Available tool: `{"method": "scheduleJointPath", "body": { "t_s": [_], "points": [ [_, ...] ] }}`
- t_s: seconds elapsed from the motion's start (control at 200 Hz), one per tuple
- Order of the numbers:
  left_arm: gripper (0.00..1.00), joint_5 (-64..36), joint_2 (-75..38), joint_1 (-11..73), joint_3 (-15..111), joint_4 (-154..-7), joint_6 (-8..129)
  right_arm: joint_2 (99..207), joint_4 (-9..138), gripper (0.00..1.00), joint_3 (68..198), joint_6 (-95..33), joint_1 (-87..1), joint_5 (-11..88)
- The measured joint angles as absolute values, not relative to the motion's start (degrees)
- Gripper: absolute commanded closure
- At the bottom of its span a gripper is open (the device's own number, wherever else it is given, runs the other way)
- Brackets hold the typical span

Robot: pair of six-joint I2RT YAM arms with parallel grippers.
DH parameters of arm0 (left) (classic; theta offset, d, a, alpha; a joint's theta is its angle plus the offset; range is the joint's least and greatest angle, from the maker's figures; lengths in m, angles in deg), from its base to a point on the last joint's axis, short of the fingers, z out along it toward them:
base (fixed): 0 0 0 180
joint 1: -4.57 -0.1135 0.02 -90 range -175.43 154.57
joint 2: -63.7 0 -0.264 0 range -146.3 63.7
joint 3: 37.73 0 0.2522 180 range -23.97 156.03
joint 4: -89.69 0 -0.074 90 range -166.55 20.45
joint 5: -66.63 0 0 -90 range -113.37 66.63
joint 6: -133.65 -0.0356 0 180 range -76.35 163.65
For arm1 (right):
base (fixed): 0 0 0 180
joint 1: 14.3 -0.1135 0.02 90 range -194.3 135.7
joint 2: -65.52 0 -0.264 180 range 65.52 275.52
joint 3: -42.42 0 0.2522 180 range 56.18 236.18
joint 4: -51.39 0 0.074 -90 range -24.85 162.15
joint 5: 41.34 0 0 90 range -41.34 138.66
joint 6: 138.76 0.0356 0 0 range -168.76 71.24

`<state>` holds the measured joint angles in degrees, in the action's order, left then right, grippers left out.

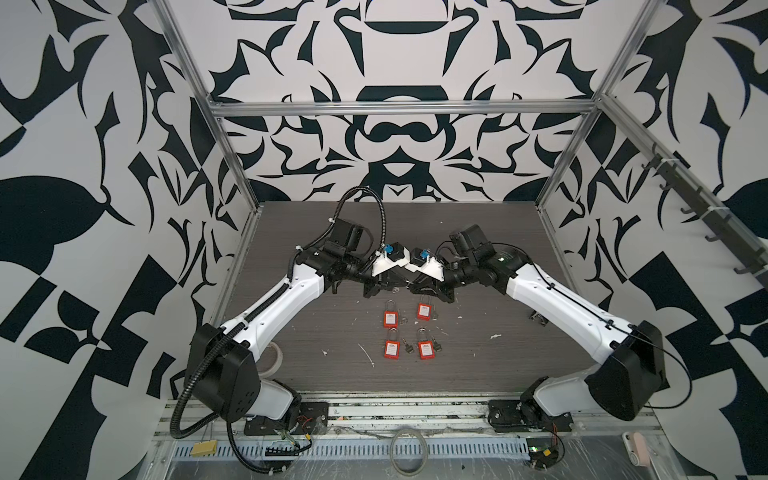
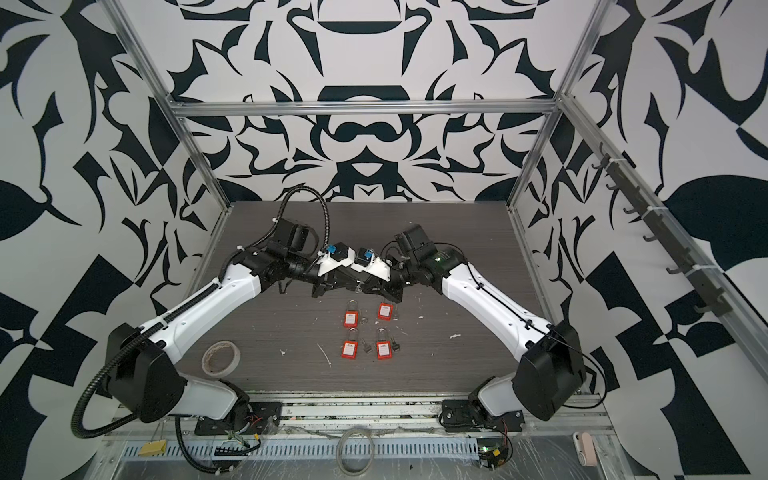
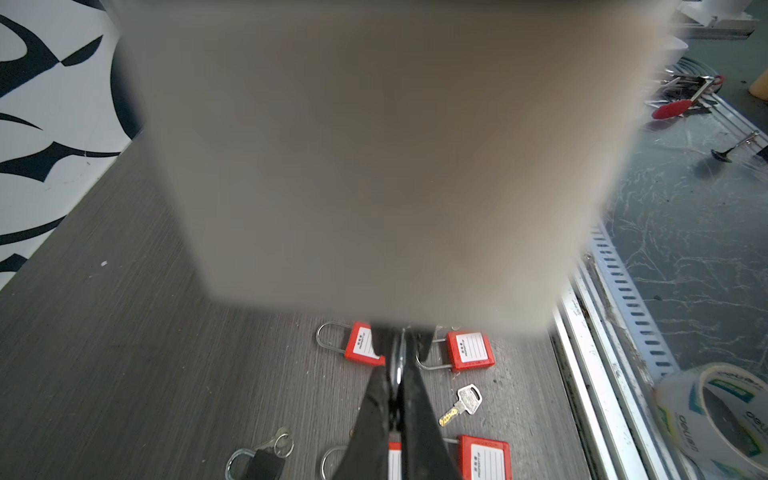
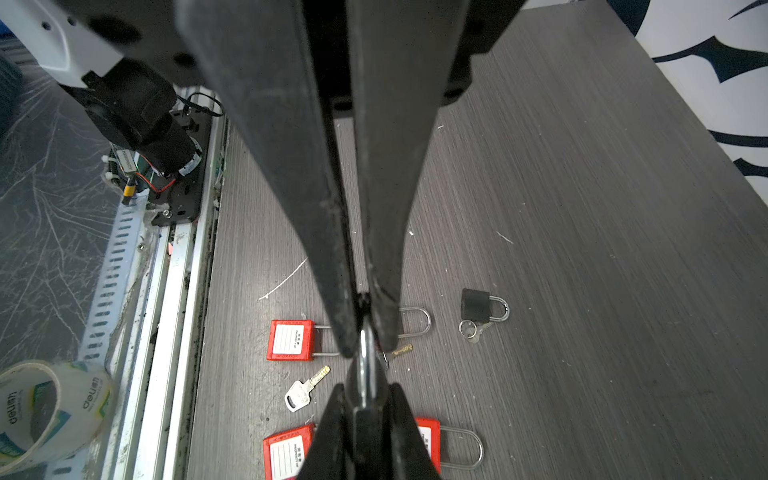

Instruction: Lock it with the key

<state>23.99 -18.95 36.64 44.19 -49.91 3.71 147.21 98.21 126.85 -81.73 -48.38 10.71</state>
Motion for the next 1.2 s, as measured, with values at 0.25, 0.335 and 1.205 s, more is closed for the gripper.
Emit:
{"method": "scheduleJointPath", "body": {
  "t_s": [0.25,0.335,1.205],
  "points": [
    [1.0,23.96,-16.2,36.75,39.69,-56.27,4.8,147.71,98.38,1.0,126.83,-78.43,-48.14,8.09],
    [1.0,24.29,-16.2,36.82,39.2,-57.43,5.22,147.73,98.34,1.0,126.83,-77.68,-48.1,7.98],
    [1.0,29.62,-22.62,37.12,53.0,-41.45,-2.7,132.72,93.64,0.54,118.48,-80.9,-47.79,18.42]
  ]
}}
